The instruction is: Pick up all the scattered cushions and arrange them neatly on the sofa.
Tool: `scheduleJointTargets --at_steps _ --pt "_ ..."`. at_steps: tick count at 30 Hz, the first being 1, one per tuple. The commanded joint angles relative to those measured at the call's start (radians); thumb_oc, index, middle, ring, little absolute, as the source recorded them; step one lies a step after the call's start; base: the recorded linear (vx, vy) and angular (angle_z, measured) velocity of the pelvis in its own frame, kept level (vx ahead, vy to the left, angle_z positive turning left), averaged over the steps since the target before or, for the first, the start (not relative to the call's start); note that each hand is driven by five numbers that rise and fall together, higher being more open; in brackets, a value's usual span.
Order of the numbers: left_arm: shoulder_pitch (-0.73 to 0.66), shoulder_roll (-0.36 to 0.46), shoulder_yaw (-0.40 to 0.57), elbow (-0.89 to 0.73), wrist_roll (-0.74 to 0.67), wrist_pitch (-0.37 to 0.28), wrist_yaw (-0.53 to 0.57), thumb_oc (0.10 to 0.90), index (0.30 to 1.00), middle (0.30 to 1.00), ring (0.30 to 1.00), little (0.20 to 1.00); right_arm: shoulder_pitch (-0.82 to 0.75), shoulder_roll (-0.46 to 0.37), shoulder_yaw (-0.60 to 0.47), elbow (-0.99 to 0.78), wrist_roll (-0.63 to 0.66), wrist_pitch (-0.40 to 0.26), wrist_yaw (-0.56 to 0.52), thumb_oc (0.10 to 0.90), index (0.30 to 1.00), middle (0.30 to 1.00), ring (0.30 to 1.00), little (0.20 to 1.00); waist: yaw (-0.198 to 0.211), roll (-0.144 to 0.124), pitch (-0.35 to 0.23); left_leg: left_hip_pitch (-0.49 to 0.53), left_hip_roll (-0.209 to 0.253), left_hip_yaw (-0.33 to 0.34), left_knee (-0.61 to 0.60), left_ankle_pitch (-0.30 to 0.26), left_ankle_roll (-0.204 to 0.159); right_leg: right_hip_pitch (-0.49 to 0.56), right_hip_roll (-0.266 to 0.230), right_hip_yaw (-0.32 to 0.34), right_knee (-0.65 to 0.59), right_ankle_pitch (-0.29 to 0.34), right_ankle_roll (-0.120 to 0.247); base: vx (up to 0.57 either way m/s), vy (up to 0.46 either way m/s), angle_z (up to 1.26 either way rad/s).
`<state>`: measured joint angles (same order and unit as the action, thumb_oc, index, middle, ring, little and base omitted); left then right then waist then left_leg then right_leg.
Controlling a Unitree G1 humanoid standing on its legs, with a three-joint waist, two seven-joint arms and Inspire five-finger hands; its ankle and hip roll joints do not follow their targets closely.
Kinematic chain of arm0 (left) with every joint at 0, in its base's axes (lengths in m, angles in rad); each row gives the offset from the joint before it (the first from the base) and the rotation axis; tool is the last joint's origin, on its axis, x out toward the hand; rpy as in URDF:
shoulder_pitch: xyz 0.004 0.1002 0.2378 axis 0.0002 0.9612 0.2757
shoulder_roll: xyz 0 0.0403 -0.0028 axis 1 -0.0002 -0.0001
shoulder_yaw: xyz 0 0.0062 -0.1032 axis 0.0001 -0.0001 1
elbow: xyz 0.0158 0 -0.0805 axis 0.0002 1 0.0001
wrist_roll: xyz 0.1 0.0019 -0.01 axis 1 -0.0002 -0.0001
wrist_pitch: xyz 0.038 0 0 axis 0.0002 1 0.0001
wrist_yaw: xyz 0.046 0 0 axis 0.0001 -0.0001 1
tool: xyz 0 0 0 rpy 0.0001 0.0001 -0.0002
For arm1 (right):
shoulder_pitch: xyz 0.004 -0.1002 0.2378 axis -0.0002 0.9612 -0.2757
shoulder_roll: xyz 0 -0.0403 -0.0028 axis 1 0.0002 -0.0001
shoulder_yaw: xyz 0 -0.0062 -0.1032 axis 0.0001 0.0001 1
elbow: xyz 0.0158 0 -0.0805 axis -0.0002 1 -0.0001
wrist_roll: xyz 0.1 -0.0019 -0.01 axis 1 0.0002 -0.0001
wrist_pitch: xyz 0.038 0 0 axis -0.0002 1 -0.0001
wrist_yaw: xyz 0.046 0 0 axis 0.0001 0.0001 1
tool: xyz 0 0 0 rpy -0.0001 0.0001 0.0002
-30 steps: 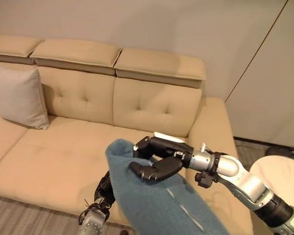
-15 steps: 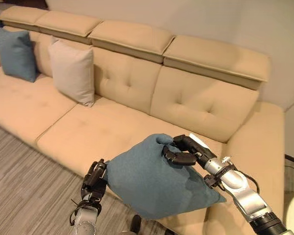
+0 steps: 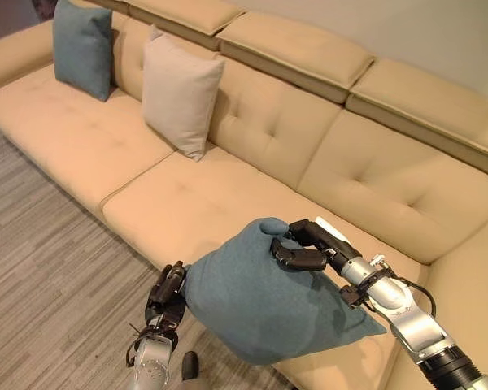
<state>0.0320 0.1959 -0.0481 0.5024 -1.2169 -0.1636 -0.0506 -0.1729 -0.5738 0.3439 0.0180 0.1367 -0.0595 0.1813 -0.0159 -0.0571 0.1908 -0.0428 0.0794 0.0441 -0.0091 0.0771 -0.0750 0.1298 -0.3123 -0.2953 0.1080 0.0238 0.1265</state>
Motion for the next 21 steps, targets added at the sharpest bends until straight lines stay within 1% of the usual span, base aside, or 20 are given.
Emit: scheduleJointTargets --at_steps 1,2,3,4,5,7,8,10,11,12,14,15,16,18,20,21 --pt "-0.115 0.003 -0.064 -0.193 0.057 -0.043 -0.091 0.4 0.3 0.3 0.3 0.3 -0.16 0.082 0.075 -0.115 0.048 -0.11 0.013 0.4 0.3 0.3 0.3 0.3 0.034 0.007 -0.108 0.036 0.042 0.087 0.01 -0.125 0.01 -0.077 -0.03 0.04 -0.031 0.02 0.058 0.08 0.445 -0.64" --pt "-0.119 0.011 -0.062 -0.196 0.071 -0.041 -0.087 0.4 0.3 0.3 0.3 0.3 -0.159 0.093 0.081 -0.118 0.037 -0.107 0.012 0.4 0.3 0.3 0.3 0.3 0.032 0.011 -0.104 0.042 0.027 0.1 0.015 -0.14 0.027 -0.096 -0.048 0.041 -0.001 0.027 0.053 0.06 0.295 -0.75" --pt "-0.119 0.011 -0.061 -0.196 0.072 -0.041 -0.086 0.4 0.3 0.3 0.3 0.3 -0.159 0.093 0.081 -0.119 0.037 -0.107 0.012 0.4 0.3 0.3 0.3 0.3 0.033 0.009 -0.104 0.041 0.026 0.102 0.016 -0.141 0.028 -0.099 -0.05 0.044 0.002 0.026 0.053 0.04 0.345 -0.61" --pt "-0.133 0.022 -0.059 -0.189 0.099 -0.034 -0.082 0.4 0.3 0.3 0.3 0.3 -0.163 0.111 0.086 -0.12 0.021 -0.109 0.014 0.4 0.3 0.3 0.3 0.3 0.032 0.017 -0.084 0.058 0.015 0.136 0.029 -0.166 0.05 -0.131 -0.065 0.018 0.085 0.019 0.039 0.02 0.309 -0.4" --pt "-0.141 0.023 -0.056 -0.18 0.108 -0.031 -0.076 0.4 0.3 0.3 0.3 0.3 -0.157 0.118 0.086 -0.123 0.02 -0.106 0.014 0.4 0.3 0.3 0.3 0.3 0.025 0.022 -0.076 0.067 0.009 0.153 0.034 -0.174 0.059 -0.148 -0.058 0.0 0.124 0.014 0.034 0.05 0.406 -0.34" --pt "-0.151 0.027 -0.055 -0.177 0.131 -0.034 -0.065 0.4 0.3 0.3 0.3 0.3 -0.144 0.122 0.084 -0.126 0.028 -0.104 0.012 0.4 0.3 0.3 0.3 0.3 0.014 0.03 -0.066 0.096 -0.003 0.191 0.029 -0.188 0.076 -0.179 -0.016 -0.038 0.169 -0.009 0.019 0.08 0.285 -0.29" --pt "-0.153 0.025 -0.057 -0.181 0.134 -0.03 -0.06 0.4 0.3 0.3 0.3 0.3 -0.139 0.121 0.083 -0.124 0.032 -0.102 0.01 0.4 0.3 0.3 0.3 0.3 0.01 0.037 -0.06 0.119 -0.009 0.203 0.03 -0.216 0.081 -0.193 0.012 -0.065 0.208 -0.045 0.023 0.1 0.269 -0.34" --pt "-0.147 0.028 -0.053 -0.193 0.146 -0.018 -0.054 0.4 0.3 0.3 0.3 0.3 -0.125 0.12 0.076 -0.115 0.04 -0.102 0.002 0.4 0.3 0.3 0.3 0.3 0.014 0.044 -0.053 0.14 -0.018 0.251 0.024 -0.228 0.093 -0.216 0.039 -0.187 0.238 -0.086 0.005 0.04 0.204 -0.52" --pt "-0.147 0.027 -0.049 -0.191 0.145 -0.015 -0.05 0.4 0.3 0.3 0.3 0.3 -0.114 0.122 0.073 -0.11 0.043 -0.102 -0.002 0.4 0.3 0.3 0.3 0.3 0.014 0.045 -0.05 0.146 -0.019 0.265 0.023 -0.23 0.096 -0.224 0.051 -0.23 0.249 -0.102 -0.006 0.01 0.093 -0.6" --pt "-0.147 0.024 -0.045 -0.186 0.147 -0.01 -0.049 0.4 0.3 0.3 0.3 0.3 -0.1 0.122 0.065 -0.105 0.043 -0.103 -0.003 0.4 0.3 0.3 0.3 0.3 0.008 0.043 -0.05 0.155 -0.02 0.274 0.022 -0.233 0.097 -0.23 0.066 -0.243 0.248 -0.112 -0.01 0.04 0.027 -0.56" --pt "-0.16 0.017 -0.044 -0.17 0.156 -0.012 -0.042 0.4 0.3 0.3 0.3 0.3 -0.073 0.119 0.044 -0.1 0.044 -0.104 -0.016 0.4 0.3 0.3 0.3 0.3 -0.008 0.037 -0.05 0.16 -0.022 0.277 0.041 -0.246 0.095 -0.221 0.082 -0.205 0.204 -0.116 -0.011 0.06 -0.036 -0.57" --pt "-0.161 0.017 -0.044 -0.169 0.156 -0.012 -0.042 0.4 0.3 0.3 0.3 0.3 -0.073 0.119 0.043 -0.1 0.044 -0.104 -0.016 0.4 0.3 0.3 0.3 0.3 -0.006 0.038 -0.049 0.161 -0.02 0.278 0.043 -0.247 0.095 -0.218 0.085 -0.204 0.201 -0.114 -0.011 0.07 -0.083 -0.37" --pt "-0.16 0.011 -0.046 -0.16 0.168 -0.016 -0.031 0.4 0.3 0.3 0.3 0.3 -0.054 0.11 0.032 -0.104 0.049 -0.101 -0.03 0.4 0.3 0.3 0.3 0.3 -0.018 0.039 -0.057 0.163 -0.019 0.286 0.047 -0.248 0.092 -0.207 0.11 -0.165 0.169 -0.113 -0.021 0.09 -0.092 -0.36" --pt "-0.151 0.006 -0.048 -0.15 0.183 -0.012 -0.032 0.4 0.3 0.3 0.3 0.3 -0.041 0.105 0.028 -0.101 0.058 -0.095 -0.034 0.4 0.3 0.3 0.3 0.3 -0.031 0.043 -0.068 0.172 -0.017 0.298 0.055 -0.252 0.087 -0.186 0.128 -0.145 0.137 -0.126 -0.033 0.13 -0.134 -0.44" --pt "-0.156 0.004 -0.054 -0.137 0.194 -0.011 -0.028 0.4 0.3 0.3 0.3 0.3 -0.021 0.096 0.016 -0.096 0.063 -0.098 -0.041 0.4 0.3 0.3 0.3 0.3 -0.045 0.045 -0.081 0.172 -0.001 0.302 0.092 -0.251 0.064 -0.149 0.16 -0.113 0.08 -0.142 -0.056 0.14 -0.171 -0.49" --pt "-0.163 0.005 -0.053 -0.13 0.2 -0.013 -0.028 0.4 0.3 0.3 0.3 0.3 -0.018 0.091 0.009 -0.095 0.064 -0.1 -0.042 0.4 0.3 0.3 0.3 0.3 -0.048 0.042 -0.08 0.16 0.011 0.303 0.142 -0.25 0.05 -0.129 0.174 -0.101 0.049 -0.142 -0.064 0.12 -0.193 -0.19"
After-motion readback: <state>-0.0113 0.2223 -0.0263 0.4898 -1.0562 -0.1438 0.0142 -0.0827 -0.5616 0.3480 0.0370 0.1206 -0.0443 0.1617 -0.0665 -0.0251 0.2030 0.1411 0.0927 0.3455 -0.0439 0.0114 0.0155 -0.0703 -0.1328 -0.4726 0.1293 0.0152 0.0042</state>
